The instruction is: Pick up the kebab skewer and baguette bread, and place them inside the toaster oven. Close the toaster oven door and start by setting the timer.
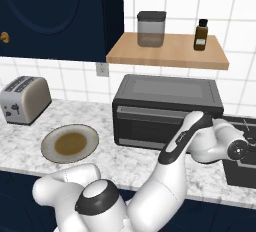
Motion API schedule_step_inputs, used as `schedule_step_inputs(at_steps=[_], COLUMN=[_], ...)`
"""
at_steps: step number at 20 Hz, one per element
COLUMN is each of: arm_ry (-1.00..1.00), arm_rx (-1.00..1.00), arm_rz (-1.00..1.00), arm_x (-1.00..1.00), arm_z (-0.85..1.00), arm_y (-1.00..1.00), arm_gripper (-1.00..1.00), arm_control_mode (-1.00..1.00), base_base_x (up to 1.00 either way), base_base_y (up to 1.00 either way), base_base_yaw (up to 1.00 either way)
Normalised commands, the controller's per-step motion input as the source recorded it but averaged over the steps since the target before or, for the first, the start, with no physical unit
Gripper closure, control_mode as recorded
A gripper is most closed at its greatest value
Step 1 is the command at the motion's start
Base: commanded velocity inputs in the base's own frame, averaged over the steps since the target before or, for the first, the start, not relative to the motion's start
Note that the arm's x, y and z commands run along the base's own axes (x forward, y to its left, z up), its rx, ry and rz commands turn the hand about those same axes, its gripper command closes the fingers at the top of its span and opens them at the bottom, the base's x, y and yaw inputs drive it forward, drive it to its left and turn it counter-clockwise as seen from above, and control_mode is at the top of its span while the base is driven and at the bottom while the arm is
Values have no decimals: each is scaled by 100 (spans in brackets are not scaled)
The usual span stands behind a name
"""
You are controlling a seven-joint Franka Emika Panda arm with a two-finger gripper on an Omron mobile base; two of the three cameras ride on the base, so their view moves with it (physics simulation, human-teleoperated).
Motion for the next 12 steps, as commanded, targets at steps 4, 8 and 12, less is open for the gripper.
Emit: schedule_step_inputs(at_steps=[4,8,12], arm_ry=[0,0,0], arm_rx=[4,12,14], arm_rz=[0,-1,-2], arm_x=[0,2,0], arm_z=[0,0,0], arm_y=[2,0,0], arm_gripper=[-100,-100,-100], arm_control_mode=[-100,-100,-100], base_base_x=[0,0,0], base_base_y=[0,0,0], base_base_yaw=[0,0,0])
